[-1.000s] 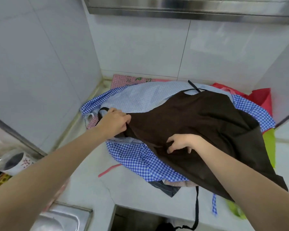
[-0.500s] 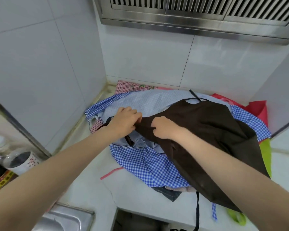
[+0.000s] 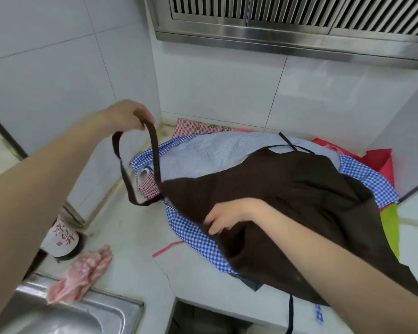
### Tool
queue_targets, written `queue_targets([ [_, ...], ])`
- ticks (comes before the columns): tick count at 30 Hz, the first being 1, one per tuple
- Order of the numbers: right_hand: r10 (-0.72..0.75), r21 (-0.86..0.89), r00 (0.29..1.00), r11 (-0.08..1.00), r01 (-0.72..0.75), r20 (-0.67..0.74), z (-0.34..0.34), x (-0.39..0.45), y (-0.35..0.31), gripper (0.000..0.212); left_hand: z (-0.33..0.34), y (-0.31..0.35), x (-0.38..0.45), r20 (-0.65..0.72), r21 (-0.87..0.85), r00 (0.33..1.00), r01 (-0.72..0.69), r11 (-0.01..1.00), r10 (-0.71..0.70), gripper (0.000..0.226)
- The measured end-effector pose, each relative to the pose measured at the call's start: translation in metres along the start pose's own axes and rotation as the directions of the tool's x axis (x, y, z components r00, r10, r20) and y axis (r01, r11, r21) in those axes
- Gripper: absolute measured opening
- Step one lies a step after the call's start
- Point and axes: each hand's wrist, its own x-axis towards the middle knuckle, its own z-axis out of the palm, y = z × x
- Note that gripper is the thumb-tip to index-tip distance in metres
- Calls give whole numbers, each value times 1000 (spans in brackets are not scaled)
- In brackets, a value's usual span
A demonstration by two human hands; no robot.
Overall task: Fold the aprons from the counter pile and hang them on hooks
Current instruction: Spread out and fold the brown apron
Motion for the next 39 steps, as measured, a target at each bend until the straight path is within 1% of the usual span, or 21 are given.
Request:
queue_targets([
  [1, -15, 14, 1000, 1000, 15, 15, 4, 6, -1, 37, 4, 2, -3, 229, 139, 973, -17, 990, -16, 35],
  [2, -30, 52, 1000, 998, 30, 5, 5, 7, 1, 40, 12, 6, -6, 423, 291, 903, -54, 955, -78, 41],
  [3, -38, 87, 998, 995, 41, -43, 0, 5, 5, 38, 24, 8, -9, 542, 406, 828, -111, 907, -142, 47],
  [4, -31, 114, 993, 993, 44, -115, -8, 0, 11, 36, 37, 11, -10, 606, 462, 777, -166, 871, -174, 50],
  [5, -1, 137, 981, 990, 28, -193, -16, -5, 24, 33, 56, 16, -9, 646, 454, 745, -203, 867, -164, 49],
  [8, 108, 172, 924, 984, -46, -366, -35, -23, 69, 29, 114, 32, -11, 669, 281, 743, -272, 921, 15, 38],
  [12, 307, 249, 874, 942, -224, -376, -23, -50, 147, 23, 195, 65, -18, 664, 102, 731, -295, 950, 155, 32],
  [15, 411, 192, 832, 911, -364, -374, 6, -65, 197, 25, 244, 86, -23, 670, 44, 729, -228, 973, 140, 38],
  [17, 421, 167, 814, 907, -388, -400, 26, -68, 219, 26, 270, 95, -26, 663, 45, 743, -158, 986, 89, 50],
  [20, 375, 157, 732, 923, -352, -569, 38, -70, 238, 23, 301, 108, -25, 643, 58, 766, -56, 997, 6, 57],
  [22, 317, 133, 617, 936, -325, -720, 34, -68, 239, 31, 311, 115, -21, 620, 43, 784, -25, 999, -7, 46],
  [24, 328, 132, 520, 917, -377, -789, 24, -62, 237, 51, 313, 119, -17, 604, 38, 797, -52, 998, 18, 32],
  [26, 416, 163, 510, 868, -468, -752, 15, -54, 237, 61, 309, 120, -14, 612, 16, 788, -102, 995, 70, 21],
  [28, 488, 130, 538, 812, -569, -688, 9, -48, 239, 45, 302, 118, -14, 633, -36, 765, -126, 991, 120, 10],
  [29, 507, 131, 529, 794, -594, -681, 6, -47, 241, 36, 298, 117, -15, 655, -80, 742, -117, 990, 141, 7],
  [31, 525, 241, 441, 798, -552, -729, -8, -53, 248, 27, 293, 113, -15, 711, -140, 687, -68, 988, 148, 10],
  [34, 473, 395, 242, 865, -309, -847, -52, -76, 248, 22, 285, 106, -13, 799, -35, 599, -25, 999, 43, 3],
  [35, 447, 401, 173, 882, -246, -878, -71, -90, 244, 21, 284, 105, -12, 817, 17, 577, -52, 998, 16, 7],
  [37, 353, 336, 49, 918, -213, -934, -110, -122, 231, 23, 282, 101, -8, 827, 113, 561, -144, 983, -13, 15],
  [38, 284, 274, 15, 935, -226, -959, -126, -141, 223, 24, 281, 103, -5, 824, 150, 566, -193, 970, -14, 15],
  [39, 226, 216, 11, 944, -250, -974, -138, -156, 215, 25, 280, 106, -4, 822, 176, 570, -234, 956, -12, 14],
])
